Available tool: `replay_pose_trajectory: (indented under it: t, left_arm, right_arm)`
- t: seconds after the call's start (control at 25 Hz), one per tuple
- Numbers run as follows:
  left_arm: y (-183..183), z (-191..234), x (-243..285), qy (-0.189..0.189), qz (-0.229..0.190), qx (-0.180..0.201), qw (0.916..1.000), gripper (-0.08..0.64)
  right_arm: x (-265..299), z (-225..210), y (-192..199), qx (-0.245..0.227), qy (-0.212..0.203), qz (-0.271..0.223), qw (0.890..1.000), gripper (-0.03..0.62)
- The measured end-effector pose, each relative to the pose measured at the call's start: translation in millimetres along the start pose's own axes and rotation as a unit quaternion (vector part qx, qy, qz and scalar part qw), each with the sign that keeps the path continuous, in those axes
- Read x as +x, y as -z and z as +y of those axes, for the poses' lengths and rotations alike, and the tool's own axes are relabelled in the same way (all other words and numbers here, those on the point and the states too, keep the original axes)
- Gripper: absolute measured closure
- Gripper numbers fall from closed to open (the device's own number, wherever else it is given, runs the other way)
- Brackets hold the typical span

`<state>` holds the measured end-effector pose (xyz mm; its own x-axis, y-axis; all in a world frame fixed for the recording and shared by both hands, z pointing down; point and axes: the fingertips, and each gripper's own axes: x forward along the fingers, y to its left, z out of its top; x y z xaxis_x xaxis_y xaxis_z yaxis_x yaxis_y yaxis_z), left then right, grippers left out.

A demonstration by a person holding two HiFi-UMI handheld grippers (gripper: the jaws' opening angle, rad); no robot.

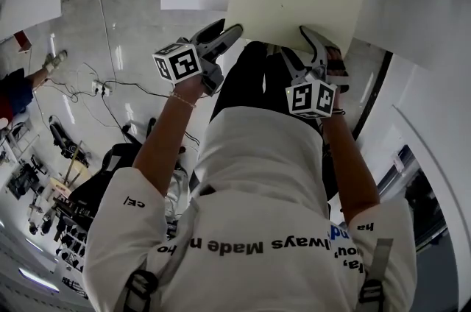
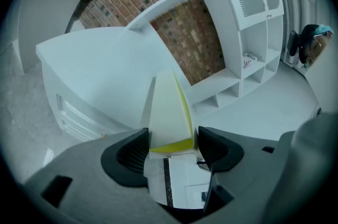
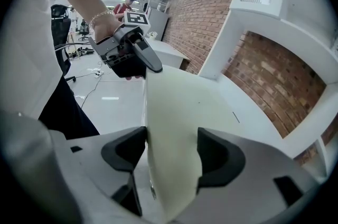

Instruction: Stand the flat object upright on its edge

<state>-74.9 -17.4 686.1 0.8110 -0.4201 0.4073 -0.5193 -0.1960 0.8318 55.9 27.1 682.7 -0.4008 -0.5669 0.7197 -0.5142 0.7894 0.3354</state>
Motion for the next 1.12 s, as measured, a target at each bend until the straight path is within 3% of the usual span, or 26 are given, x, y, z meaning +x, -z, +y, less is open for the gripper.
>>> replay_pose_trajectory:
  t: [0.64, 1.12]
  left_arm:
    - [-49, -53, -26, -0.057, -0.031, 0.063, 0.9959, 0.278]
    - [-95, -88, -38, -0.122, -0.064, 0.133, 0.9814, 0.279]
  right_arm:
    - [-10, -23, -37, 0.009, 0.009, -0.037, 0.999, 0.316]
    - [-3, -50, -70, 0.025, 0.008, -0.073, 0.997, 0.331]
